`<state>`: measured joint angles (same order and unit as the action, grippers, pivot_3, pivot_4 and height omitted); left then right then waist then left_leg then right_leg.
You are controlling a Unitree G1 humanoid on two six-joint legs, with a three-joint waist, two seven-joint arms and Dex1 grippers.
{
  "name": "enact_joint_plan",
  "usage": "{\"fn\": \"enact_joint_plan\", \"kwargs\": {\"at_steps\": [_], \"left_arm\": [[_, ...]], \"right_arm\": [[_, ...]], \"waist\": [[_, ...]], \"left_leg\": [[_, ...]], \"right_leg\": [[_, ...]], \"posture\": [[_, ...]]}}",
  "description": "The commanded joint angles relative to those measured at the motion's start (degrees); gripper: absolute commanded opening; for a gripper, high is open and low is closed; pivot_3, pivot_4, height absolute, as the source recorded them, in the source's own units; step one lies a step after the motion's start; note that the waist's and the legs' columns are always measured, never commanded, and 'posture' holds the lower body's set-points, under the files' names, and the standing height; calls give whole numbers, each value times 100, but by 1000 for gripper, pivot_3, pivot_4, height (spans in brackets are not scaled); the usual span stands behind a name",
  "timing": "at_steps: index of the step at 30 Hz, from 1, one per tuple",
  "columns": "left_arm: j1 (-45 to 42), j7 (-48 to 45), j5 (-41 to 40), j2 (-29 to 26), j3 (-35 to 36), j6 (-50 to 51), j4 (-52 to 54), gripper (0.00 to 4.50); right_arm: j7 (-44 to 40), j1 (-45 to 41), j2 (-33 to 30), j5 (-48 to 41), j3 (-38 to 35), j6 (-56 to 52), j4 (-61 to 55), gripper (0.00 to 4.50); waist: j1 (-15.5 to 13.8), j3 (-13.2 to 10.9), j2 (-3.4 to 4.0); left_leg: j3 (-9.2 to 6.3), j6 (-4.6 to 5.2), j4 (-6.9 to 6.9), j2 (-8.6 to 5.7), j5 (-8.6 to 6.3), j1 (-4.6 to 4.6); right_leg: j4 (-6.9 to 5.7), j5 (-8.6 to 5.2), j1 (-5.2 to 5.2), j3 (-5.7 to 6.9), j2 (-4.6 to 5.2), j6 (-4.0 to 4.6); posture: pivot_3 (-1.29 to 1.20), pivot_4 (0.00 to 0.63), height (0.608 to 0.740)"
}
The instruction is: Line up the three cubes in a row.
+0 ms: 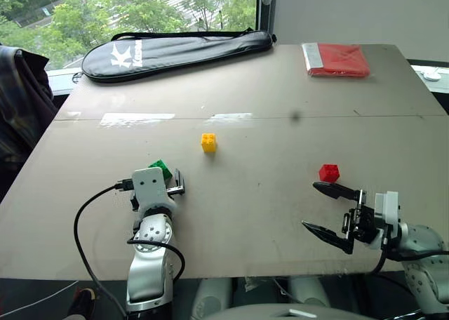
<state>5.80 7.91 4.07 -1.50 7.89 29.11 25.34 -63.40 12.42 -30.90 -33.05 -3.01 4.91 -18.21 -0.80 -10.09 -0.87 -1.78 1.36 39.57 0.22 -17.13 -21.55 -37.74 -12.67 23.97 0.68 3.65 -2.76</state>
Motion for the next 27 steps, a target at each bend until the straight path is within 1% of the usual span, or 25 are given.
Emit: {"fn": "enact_joint_plan", "kwargs": {"at_steps": [1, 2, 4, 5, 6, 7, 14, 17, 19, 23, 25, 27], "left_arm": [[-43, 155, 161, -1, 38, 236, -146, 3670], [-57, 184, 207, -8, 39, 278, -164, 3237], [-56, 203, 222, -6, 41, 323, -170, 2233], [-49, 208, 205, 5, 51, 343, -159, 1832], [-26, 220, 183, 26, 71, 369, -134, 1295], [-9, 229, 166, 41, 89, 396, -115, 1236], [7, 298, -76, 245, 446, 548, -15, 1236], [75, -61, -315, 121, 517, 309, 86, 1236], [202, -565, -601, -93, 485, 86, 133, 1236], [427, -2123, -1356, -840, 134, -348, 309, 1236], [351, -3049, -1572, -1338, -307, -620, 305, 1236], [132, -3759, -1599, -1760, -755, -866, 113, 1236]], "right_arm": [[20, -6, -32, -138, -128, -7, -264, 4500], [26, -14, -27, -138, -134, 2, -263, 4500], [35, -33, -20, -144, -136, 5, -262, 4500], [35, -39, -19, -146, -134, 4, -262, 4500], [33, -34, -15, -142, -129, 12, -260, 4500], [26, -32, -10, -139, -124, 24, -252, 4500], [-43, -3, 50, -101, -64, 118, -178, 4500], [-55, -25, 84, -92, -64, 147, -139, 4500], [-67, -40, 102, -84, -79, 172, -97, 4500], [-112, -32, 129, -47, -110, 273, 24, 4500], [-92, -30, 145, -33, -124, 317, 65, 4500], [-60, -27, 164, -13, -130, 343, 87, 4500]], "waist": [[3, 0, 0], [13, 0, 0], [22, 0, -1], [22, 0, 0], [22, 0, 0], [21, 0, 0], [31, 1, 0], [48, 1, 0], [52, 1, 0], [15, 0, -1], [-31, -1, -3], [-40, -1, -3]], "left_leg": [[-2, -1, 0, 0, 1, 5], [-2, -1, 0, 1, 1, 13], [2, -1, -1, 3, 0, 34], [4, -1, -2, 5, 0, 38], [4, -1, -3, 6, 0, 39], [5, -1, -4, 6, 0, 41], [14, -1, -5, 7, 0, 46], [16, -1, -6, 8, 0, 48], [16, -1, -10, 9, 0, 50], [17, -2, -14, 11, 0, 48], [14, -2, -12, 8, 0, 42], [14, -2, -7, 6, 0, 37]], "right_leg": [[-1, -5, -7, 2, 0, -5], [0, -9, -13, 2, -1, -6], [0, -14, -28, -1, -4, -5], [0, -17, -29, -3, -5, -3], [-1, -18, -29, -3, -5, -3], [-1, -17, -30, -4, -5, -3], [-1, -16, -31, -11, -4, -3], [-1, -16, -31, -13, -5, -4], [-1, -19, -31, -13, -6, 1], [2, -20, -29, -12, -5, 9], [4, -20, -28, -8, 1, 11], [9, -20, -28, -7, 4, 11]], "posture": [[0, 150, 707], [0, 150, 707], [0, 150, 707], [0, 150, 707], [0, 150, 707], [0, 150, 707], [0, 150, 707], [0, 150, 707], [0, 150, 707], [0, 150, 707], [0, 150, 707], [0, 150, 707]]}}
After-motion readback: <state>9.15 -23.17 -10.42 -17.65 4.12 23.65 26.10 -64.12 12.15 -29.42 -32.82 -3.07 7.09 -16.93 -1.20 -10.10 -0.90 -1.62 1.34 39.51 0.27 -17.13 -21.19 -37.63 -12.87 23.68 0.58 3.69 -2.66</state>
